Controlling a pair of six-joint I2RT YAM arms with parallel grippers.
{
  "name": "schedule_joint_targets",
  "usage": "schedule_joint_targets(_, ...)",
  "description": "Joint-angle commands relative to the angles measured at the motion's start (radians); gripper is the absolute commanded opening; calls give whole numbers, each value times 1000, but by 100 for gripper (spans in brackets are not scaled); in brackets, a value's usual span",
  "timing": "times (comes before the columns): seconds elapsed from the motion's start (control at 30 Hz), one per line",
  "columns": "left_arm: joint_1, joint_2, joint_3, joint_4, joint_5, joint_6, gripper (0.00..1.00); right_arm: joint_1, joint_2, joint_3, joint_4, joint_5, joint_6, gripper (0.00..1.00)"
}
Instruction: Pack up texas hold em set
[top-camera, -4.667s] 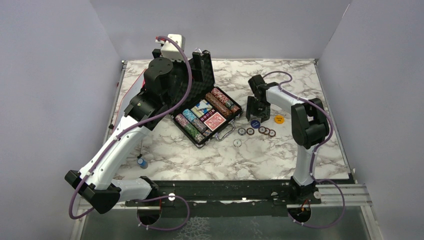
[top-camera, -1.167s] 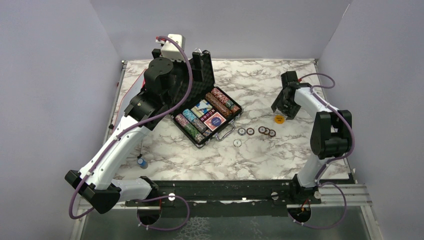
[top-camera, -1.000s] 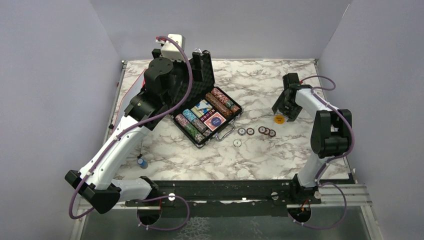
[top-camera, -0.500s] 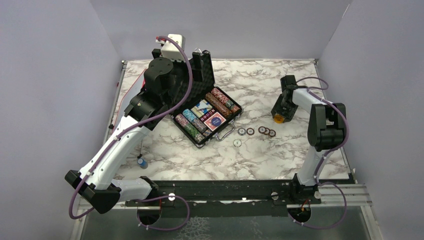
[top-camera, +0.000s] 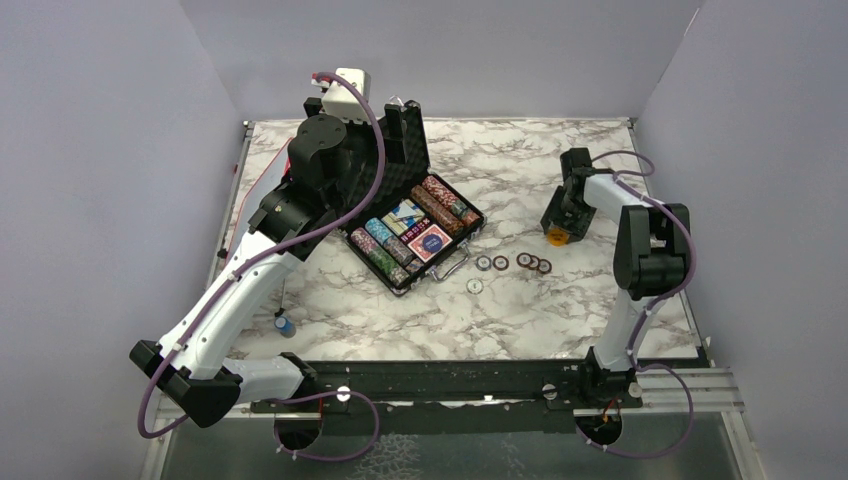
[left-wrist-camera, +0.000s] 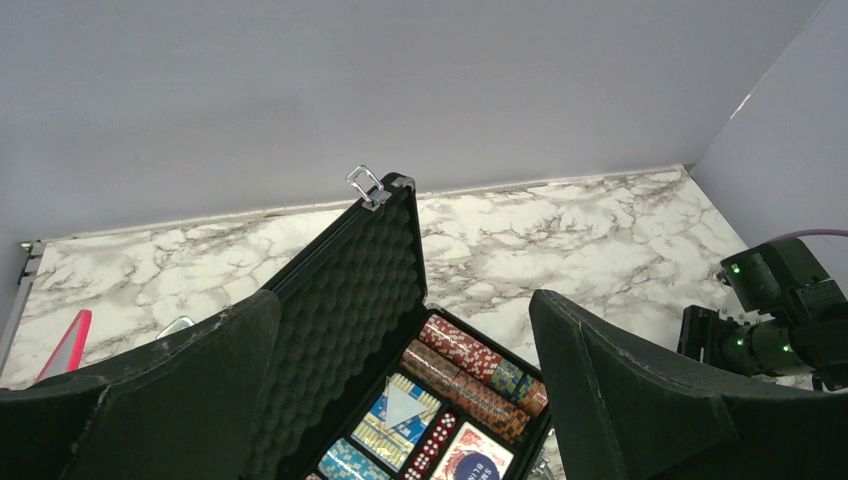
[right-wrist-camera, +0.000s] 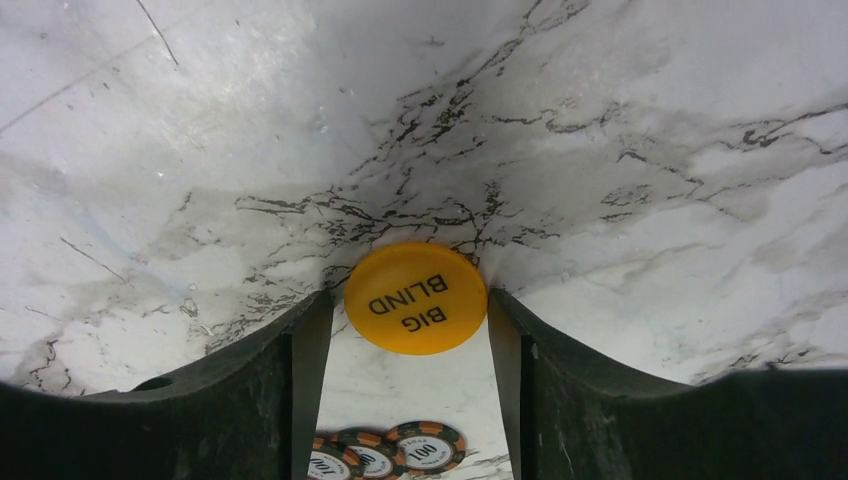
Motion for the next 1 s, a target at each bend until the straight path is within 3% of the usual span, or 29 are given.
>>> schedule_joint_targets(0.0, 1, 2, 12, 10, 10, 12, 99, -7, 113, 6, -11, 24, -21, 62)
schedule_joint_targets(0.07, 1, 3, 12, 11, 10, 11, 99, -7, 133, 15, -18, 24, -27, 60)
schedule_joint_targets(0.2, 1, 2, 10, 10, 8, 12, 99, -7, 146, 18, -23, 8, -40, 45)
schedule_joint_targets(0.27, 1, 2, 10, 11, 8, 11, 99, -6, 132, 14, -25, 2, -44, 42)
schedule_joint_targets(0.7, 1, 5, 6, 11, 13, 4, 99, 29, -17, 20, -83, -47, -52, 44)
schedule_joint_targets(0.97, 1, -6, 0, 11, 15, -4, 99, 197, -57, 147, -158, -73, 3, 45)
